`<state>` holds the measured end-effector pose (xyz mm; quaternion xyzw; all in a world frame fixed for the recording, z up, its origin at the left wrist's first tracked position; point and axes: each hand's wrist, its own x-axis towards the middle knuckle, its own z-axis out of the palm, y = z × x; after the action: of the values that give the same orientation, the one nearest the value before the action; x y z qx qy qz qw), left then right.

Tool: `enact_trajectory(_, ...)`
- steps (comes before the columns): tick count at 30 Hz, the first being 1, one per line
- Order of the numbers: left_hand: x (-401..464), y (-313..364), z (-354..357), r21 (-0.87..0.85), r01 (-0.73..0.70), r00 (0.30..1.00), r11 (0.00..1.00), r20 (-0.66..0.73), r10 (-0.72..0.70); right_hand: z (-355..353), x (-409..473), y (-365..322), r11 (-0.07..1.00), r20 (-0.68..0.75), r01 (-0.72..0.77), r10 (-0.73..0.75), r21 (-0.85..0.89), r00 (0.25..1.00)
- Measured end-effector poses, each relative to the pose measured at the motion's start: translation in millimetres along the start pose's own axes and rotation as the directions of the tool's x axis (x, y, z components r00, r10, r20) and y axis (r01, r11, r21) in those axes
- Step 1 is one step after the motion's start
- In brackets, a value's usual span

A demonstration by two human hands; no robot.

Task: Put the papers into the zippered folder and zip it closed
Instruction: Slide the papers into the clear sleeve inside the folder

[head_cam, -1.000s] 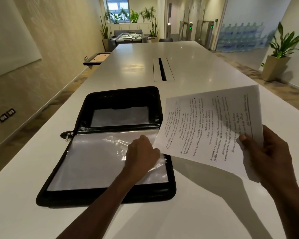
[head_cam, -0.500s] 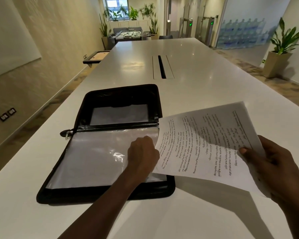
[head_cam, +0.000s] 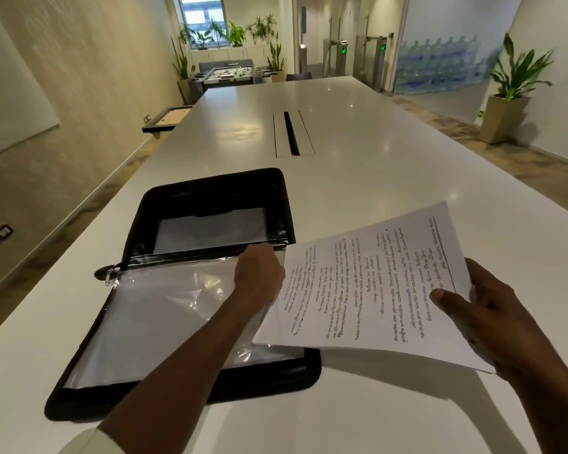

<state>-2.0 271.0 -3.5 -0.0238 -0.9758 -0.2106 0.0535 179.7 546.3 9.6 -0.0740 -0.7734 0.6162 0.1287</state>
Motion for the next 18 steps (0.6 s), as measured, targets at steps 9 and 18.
enact_trajectory(9,15.4,8.7,7.1,-0.082,0.004,0.998,0.997,-0.061,-0.009,-2.7,9.9,0.5,0.999,0.046,-0.017,0.015,0.049,0.999)
enact_trajectory(18,33.5,6.3,-0.8,-0.063,-0.029,0.999,0.998,-0.04,0.026,-12.7,20.3,6.1,0.987,0.109,-0.031,0.014,0.156,0.994)
